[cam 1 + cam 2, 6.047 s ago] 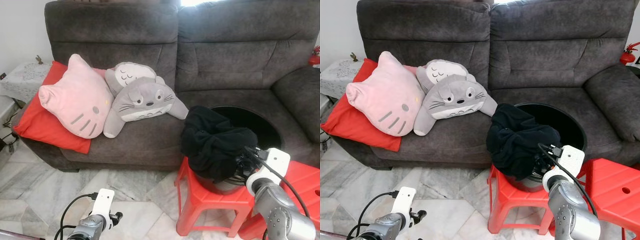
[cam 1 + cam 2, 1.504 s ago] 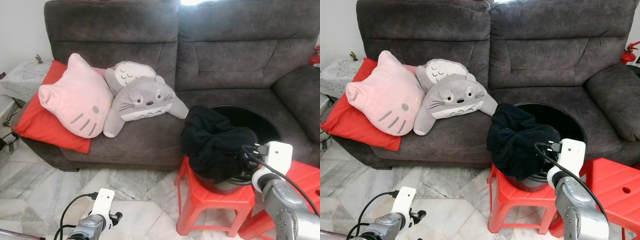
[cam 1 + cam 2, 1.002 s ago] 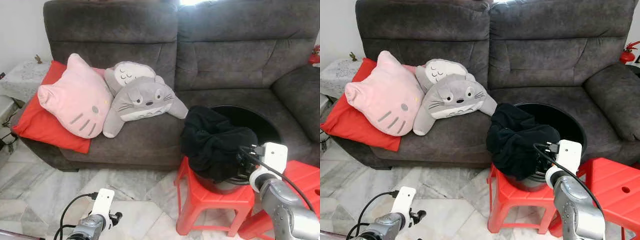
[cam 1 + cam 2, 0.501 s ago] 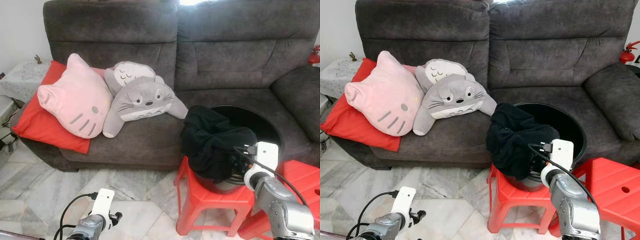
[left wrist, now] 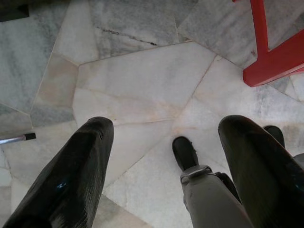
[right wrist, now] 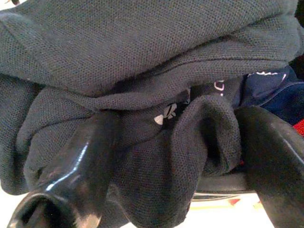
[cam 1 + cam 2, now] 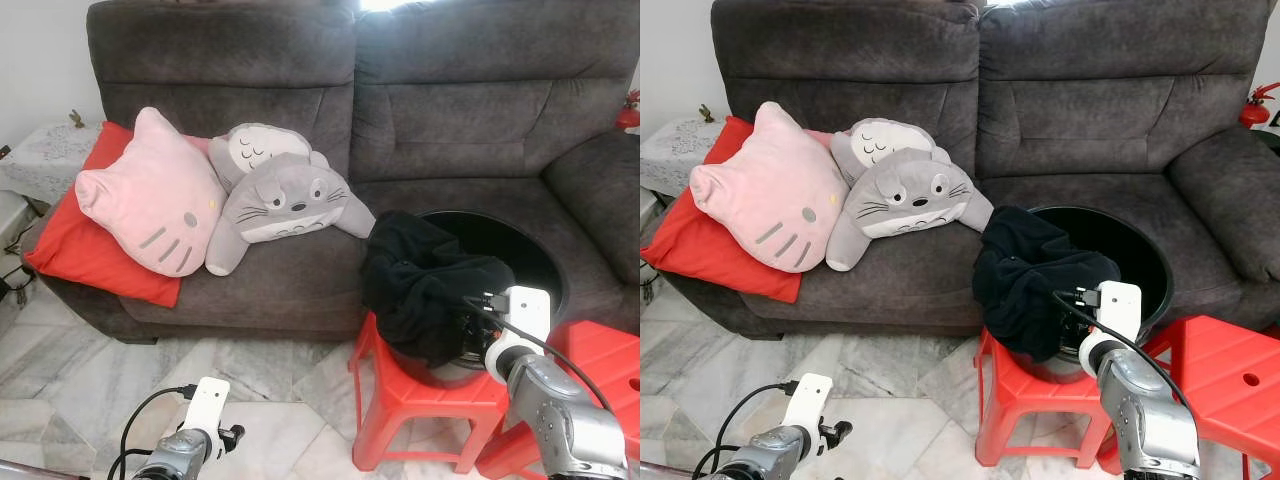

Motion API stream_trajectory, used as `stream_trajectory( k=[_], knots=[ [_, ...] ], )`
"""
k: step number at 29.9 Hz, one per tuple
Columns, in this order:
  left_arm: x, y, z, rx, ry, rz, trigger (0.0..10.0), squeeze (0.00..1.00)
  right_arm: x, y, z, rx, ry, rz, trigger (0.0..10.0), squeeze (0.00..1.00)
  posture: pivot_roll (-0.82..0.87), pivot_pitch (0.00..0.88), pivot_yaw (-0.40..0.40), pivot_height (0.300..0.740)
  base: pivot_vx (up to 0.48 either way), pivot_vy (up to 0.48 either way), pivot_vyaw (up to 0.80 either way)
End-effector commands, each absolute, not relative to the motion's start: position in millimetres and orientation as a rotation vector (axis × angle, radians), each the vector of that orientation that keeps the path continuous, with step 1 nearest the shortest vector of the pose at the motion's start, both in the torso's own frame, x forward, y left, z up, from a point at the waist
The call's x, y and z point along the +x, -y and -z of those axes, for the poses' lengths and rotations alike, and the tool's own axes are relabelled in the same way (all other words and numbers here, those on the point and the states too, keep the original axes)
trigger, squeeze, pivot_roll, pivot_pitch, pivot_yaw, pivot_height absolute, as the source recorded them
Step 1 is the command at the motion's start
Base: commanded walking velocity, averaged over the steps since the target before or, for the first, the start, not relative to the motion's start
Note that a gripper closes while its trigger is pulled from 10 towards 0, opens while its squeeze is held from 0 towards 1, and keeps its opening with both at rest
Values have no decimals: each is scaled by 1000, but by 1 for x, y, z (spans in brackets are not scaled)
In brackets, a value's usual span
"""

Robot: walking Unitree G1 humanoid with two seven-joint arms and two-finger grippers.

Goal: Hang hanger

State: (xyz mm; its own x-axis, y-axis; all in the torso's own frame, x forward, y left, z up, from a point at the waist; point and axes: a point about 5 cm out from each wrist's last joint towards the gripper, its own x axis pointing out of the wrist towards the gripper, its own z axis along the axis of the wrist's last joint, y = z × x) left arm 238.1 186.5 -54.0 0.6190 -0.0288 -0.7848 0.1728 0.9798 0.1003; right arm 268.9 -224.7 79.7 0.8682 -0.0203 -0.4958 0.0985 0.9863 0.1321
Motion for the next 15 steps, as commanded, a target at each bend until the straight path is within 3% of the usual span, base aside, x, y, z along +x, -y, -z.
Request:
stream_trajectory(
  k=[1, 15],
  knots=[
    [235, -190, 56, 185, -917, 123, 10000, 0, 269, 224, -77, 158, -534, 61, 0, 0, -151, 0, 38, 740, 0, 0, 0],
    [235, -190, 56, 184, -917, 122, 10000, 0, 270, 225, -79, 155, -521, 65, 0, 0, -151, 0, 38, 740, 0, 0, 0]
  ],
)
